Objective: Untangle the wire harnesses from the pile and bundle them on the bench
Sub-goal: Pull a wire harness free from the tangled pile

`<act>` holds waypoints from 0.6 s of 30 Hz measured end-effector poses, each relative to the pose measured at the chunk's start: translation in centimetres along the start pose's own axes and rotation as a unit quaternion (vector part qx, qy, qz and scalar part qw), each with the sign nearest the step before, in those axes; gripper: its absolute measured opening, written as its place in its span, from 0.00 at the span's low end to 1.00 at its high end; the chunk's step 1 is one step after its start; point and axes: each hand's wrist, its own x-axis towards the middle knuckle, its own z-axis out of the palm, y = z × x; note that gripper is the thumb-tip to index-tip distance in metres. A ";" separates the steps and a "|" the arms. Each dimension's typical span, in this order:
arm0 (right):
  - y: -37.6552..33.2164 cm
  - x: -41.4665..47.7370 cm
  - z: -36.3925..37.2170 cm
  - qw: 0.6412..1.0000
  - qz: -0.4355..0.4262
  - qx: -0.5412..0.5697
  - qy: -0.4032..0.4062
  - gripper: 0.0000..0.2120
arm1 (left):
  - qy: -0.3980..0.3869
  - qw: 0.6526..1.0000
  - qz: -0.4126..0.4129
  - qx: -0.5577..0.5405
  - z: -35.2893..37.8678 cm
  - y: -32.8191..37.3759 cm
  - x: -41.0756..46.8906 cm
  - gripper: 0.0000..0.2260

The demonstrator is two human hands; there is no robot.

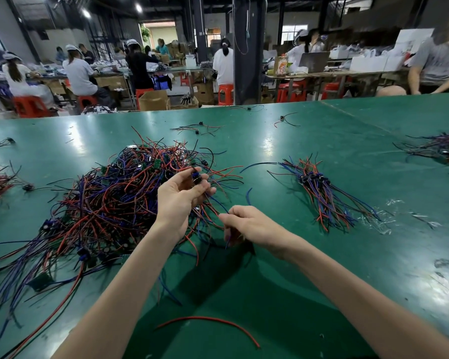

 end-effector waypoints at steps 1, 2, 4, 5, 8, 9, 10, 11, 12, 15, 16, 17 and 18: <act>-0.1 -0.1 -0.1 0.998 -0.027 -0.062 0.008 0.14 | 0.001 1.000 0.001 0.002 0.1 0.0 -0.1 0.11; -0.1 -0.2 -0.2 0.993 -0.048 -0.105 0.009 0.14 | 0.003 1.000 0.002 0.005 0.1 0.1 -0.1 0.12; -0.2 -0.4 -0.2 0.988 -0.070 -0.136 -0.004 0.14 | 0.009 1.000 0.008 0.009 0.1 0.4 -0.2 0.13; -0.3 -0.4 -0.3 0.988 -0.072 -0.134 -0.017 0.14 | 0.012 1.000 0.011 0.011 0.0 0.6 -0.2 0.13; -0.4 -0.5 -0.6 0.994 -0.060 -0.063 -0.064 0.11 | 0.020 1.000 0.015 0.016 -0.3 1.0 -0.1 0.12; -0.4 -0.5 -0.7 0.995 -0.055 -0.039 -0.074 0.10 | 0.022 1.000 0.015 0.015 -0.3 1.0 0.0 0.12; -0.3 -0.4 -0.8 0.995 -0.049 -0.027 -0.083 0.10 | 0.023 1.000 0.014 0.015 -0.4 1.0 0.0 0.13; -0.2 -0.5 -1.0 0.995 -0.042 -0.028 -0.090 0.11 | 0.024 0.999 0.013 0.017 -0.5 1.0 0.1 0.13; -0.1 -0.5 -1.1 0.994 -0.035 -0.035 -0.097 0.11 | 0.027 0.999 0.012 0.022 -0.5 0.9 0.1 0.13; 0.1 -0.7 -1.2 0.993 -0.023 -0.046 -0.105 0.12 | 0.031 0.999 0.011 0.033 -0.6 0.6 0.2 0.13; 0.1 -0.8 -1.3 0.993 -0.029 -0.051 -0.099 0.12 | 0.031 0.999 0.011 0.032 -0.7 0.6 0.3 0.13; 0.1 -0.8 -1.3 0.993 -0.039 -0.066 -0.088 0.12 | 0.032 0.999 0.011 0.029 -0.8 0.6 0.4 0.12; 0.1 -0.7 -1.4 0.992 -0.052 -0.087 -0.076 0.12 | 0.033 0.999 0.010 0.027 -0.9 0.5 0.5 0.12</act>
